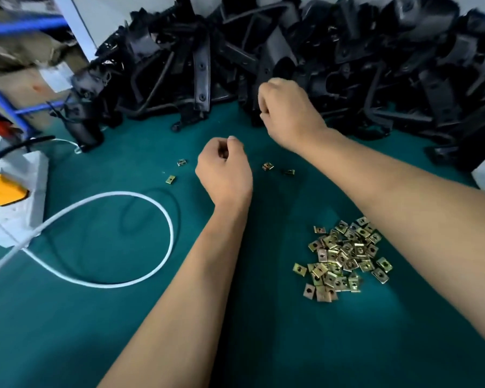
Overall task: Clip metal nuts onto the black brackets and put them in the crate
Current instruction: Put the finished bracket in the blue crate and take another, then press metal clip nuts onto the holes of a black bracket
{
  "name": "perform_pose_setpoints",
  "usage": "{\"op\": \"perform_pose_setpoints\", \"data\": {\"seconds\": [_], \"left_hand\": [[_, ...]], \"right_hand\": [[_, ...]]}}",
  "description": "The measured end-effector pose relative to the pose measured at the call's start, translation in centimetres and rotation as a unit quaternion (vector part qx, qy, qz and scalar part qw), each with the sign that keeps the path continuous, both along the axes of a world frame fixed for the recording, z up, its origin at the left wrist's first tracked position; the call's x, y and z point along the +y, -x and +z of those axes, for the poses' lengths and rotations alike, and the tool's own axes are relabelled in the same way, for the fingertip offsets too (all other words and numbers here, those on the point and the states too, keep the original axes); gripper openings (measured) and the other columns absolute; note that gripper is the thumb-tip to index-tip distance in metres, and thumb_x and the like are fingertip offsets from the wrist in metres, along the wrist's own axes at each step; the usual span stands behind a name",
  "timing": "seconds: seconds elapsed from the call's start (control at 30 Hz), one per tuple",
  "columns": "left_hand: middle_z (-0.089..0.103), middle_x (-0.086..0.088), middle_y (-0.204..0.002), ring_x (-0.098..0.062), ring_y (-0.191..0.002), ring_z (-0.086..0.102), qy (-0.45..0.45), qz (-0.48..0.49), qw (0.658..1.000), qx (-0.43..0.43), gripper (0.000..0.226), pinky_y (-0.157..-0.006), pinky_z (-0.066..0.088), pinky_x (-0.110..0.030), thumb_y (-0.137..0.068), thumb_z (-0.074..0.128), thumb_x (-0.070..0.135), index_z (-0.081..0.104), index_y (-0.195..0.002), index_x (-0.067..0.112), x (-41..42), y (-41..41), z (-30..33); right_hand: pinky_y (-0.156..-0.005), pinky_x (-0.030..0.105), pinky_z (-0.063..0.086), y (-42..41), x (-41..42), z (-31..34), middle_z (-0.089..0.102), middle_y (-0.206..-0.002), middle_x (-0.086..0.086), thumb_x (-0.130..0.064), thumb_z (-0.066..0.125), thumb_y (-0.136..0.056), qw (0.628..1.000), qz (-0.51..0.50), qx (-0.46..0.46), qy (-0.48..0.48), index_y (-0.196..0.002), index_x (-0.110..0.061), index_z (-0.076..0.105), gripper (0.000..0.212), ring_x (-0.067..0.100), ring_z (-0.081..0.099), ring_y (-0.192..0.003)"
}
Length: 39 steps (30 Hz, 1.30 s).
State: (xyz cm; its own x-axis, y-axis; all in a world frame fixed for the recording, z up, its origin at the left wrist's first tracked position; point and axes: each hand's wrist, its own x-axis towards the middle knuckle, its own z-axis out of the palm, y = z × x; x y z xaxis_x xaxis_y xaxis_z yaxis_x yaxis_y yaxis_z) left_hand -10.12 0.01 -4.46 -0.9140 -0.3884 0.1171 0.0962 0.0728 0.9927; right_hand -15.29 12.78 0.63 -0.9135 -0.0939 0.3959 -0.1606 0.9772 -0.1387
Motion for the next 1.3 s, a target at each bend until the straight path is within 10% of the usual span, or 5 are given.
{"op": "perform_pose_setpoints", "data": {"seconds": [0.23,0.63,0.83,1.07,1.3], "left_hand": [[0.070,-0.007,-0.074,-0.036,-0.075,0.068,0.023,-0.001,1.000,-0.003,0.028,-0.077,0.058,-0.052,-0.096,0.055,0.027,0.066,-0.078,0.009,0.3,-0.1,0.1],[0.063,0.005,-0.058,-0.026,-0.058,0.064,0.003,0.004,1.000,-0.022,0.027,-0.058,0.052,-0.034,-0.097,0.055,0.021,0.065,-0.075,0.010,0.1,-0.2,0.2],[0.065,0.002,-0.062,-0.035,-0.071,0.068,0.007,0.000,1.000,-0.019,0.026,-0.076,0.058,-0.048,-0.096,0.055,0.022,0.065,-0.075,0.011,0.1,-0.1,0.3],[0.069,-0.003,-0.068,-0.032,-0.072,0.068,0.028,-0.001,0.999,-0.023,0.026,-0.075,0.058,-0.048,-0.096,0.054,0.024,0.066,-0.076,0.011,0.3,-0.1,0.2],[0.070,-0.006,-0.073,-0.022,-0.059,0.071,0.023,-0.022,0.999,-0.032,0.023,-0.065,0.059,-0.041,-0.098,0.054,0.024,0.064,-0.082,0.010,0.1,0.0,0.0]], "right_hand": [[-0.077,0.039,0.052,1.5,-0.1,0.3,0.035,-0.142,0.014,-0.036,0.065,-0.100,0.993,-0.019,-0.087,0.078,-0.156,-0.045,0.026,0.069,0.029,0.059,-0.091],[-0.066,0.038,0.045,1.7,-0.7,-2.5,0.050,-0.128,0.016,-0.026,0.079,-0.088,0.991,-0.118,0.055,-0.021,-0.122,-0.012,0.049,0.047,0.032,0.056,-0.107],[-0.111,0.056,0.034,2.7,0.9,-2.5,0.004,-0.169,0.023,-0.044,0.091,-0.072,0.978,-0.193,0.041,-0.070,-0.158,-0.038,0.018,0.113,0.044,0.030,-0.144],[-0.105,0.048,0.038,3.6,1.6,-2.6,0.070,-0.113,0.008,-0.012,0.067,-0.092,0.990,-0.122,0.009,-0.071,-0.141,-0.023,0.051,0.052,0.035,0.061,-0.111],[-0.097,0.044,0.038,1.2,0.4,-2.9,0.071,-0.104,0.003,-0.016,0.059,-0.097,0.993,-0.096,0.056,-0.032,-0.115,-0.018,0.068,0.020,0.030,0.051,-0.121]]}}
